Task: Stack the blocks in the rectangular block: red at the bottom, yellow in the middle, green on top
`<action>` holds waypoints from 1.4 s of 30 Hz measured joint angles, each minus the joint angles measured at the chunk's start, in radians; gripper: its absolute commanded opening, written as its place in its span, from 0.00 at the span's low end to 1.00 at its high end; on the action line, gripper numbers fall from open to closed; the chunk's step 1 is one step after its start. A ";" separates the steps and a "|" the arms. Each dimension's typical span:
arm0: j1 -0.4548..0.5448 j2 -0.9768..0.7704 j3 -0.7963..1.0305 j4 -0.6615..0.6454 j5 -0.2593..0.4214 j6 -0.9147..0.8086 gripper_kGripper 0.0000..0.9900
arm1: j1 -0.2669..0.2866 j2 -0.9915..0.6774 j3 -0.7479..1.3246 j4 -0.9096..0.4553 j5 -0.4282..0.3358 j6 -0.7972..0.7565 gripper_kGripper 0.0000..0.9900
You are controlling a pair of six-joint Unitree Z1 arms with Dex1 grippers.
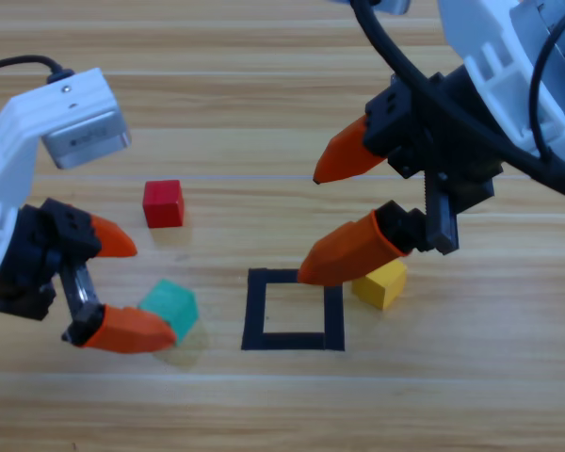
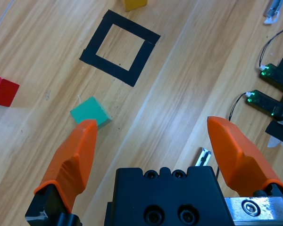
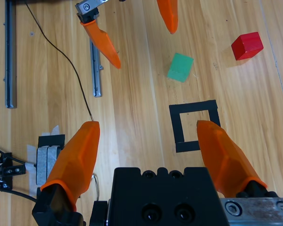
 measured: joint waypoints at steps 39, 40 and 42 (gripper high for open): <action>0.235 0.483 -0.659 0.464 0.290 -0.706 0.99 | -0.112 0.328 -0.011 0.017 -0.391 0.181 0.92; 0.239 0.494 -0.660 0.473 0.289 -0.720 0.98 | -0.113 0.336 -0.015 0.019 -0.395 0.179 0.92; 0.243 0.511 -0.668 0.488 0.284 -0.734 0.98 | -0.113 0.365 -0.032 0.025 -0.414 0.176 0.92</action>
